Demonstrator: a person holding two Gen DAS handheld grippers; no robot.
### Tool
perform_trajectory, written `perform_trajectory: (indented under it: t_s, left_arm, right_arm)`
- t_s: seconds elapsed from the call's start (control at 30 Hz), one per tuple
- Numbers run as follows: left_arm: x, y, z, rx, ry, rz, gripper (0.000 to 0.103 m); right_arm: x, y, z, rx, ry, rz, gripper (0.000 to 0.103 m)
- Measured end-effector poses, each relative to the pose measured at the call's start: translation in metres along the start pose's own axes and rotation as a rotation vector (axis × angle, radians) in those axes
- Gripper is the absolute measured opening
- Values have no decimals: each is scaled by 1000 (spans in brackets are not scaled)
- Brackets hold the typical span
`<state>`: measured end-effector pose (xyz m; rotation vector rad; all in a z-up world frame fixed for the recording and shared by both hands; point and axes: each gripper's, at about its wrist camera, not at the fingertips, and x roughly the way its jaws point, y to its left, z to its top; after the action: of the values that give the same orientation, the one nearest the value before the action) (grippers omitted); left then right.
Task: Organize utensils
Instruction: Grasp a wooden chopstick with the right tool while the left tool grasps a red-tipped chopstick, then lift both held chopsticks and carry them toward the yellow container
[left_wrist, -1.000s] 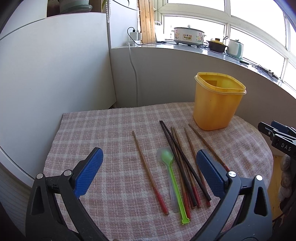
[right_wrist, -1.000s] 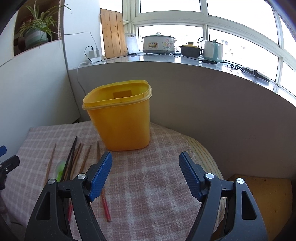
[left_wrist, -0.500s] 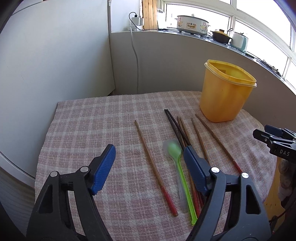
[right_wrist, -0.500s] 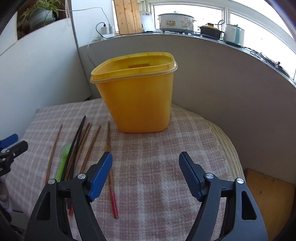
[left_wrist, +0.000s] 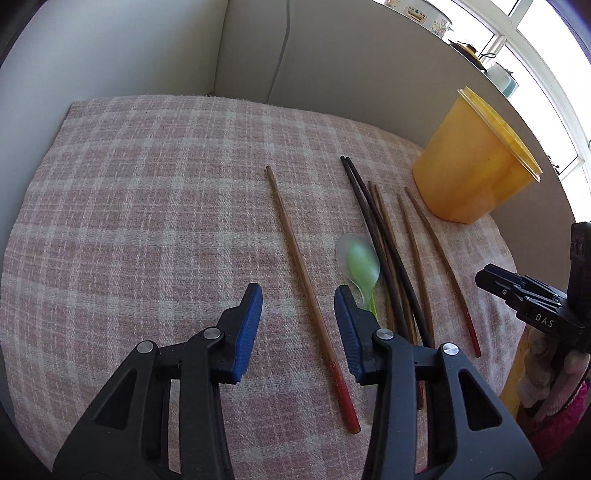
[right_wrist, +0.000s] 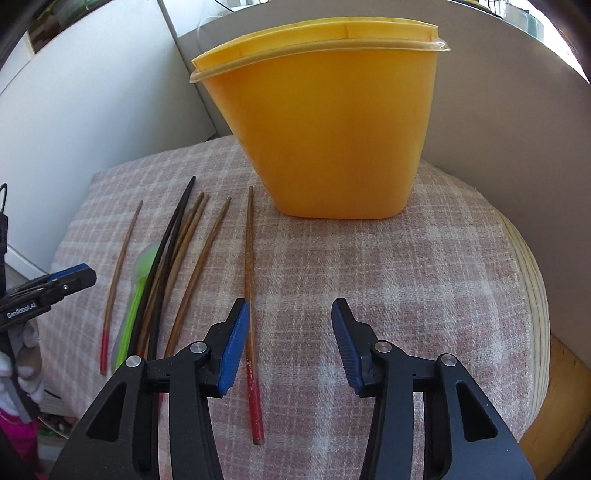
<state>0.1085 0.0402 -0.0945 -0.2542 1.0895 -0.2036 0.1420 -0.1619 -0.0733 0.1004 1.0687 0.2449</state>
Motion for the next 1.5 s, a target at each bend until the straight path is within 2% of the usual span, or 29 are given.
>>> perform_trajectory:
  t_s: [0.13, 0.33, 0.47, 0.6, 0.67, 0.77, 0.87, 1.13, 1.5]
  left_arm:
    - [17, -1, 5, -10, 34, -13, 38]
    - [33, -9, 15, 25, 48, 15, 35]
    - [39, -4, 21, 22, 39, 16, 20]
    - [32, 10, 21, 23, 27, -10, 12]
    - [29, 16, 20, 19, 22, -22, 10]
    - [24, 20, 19, 9, 16, -28, 8]
    - [16, 24, 18, -1, -3, -36, 7]
    - [-28, 33, 19, 18, -84, -55, 6]
    - [-90, -20, 19, 169, -277, -52, 5]
  right_arm:
    - [14, 7, 8, -11, 40, 18, 34]
    - [32, 12, 18, -6, 80, 22, 27]
    - [47, 19, 26, -7, 104, 34, 26]
    - [70, 32, 30, -23, 122, 30, 23]
    - [80, 38, 32, -32, 130, 11, 13]
    - [83, 46, 36, -32, 135, 14, 6]
    - [85, 50, 40, -27, 131, 22, 5]
    - [56, 65, 38, -44, 50, 56, 5]
    - [-2, 71, 38, -90, -147, 68, 5]
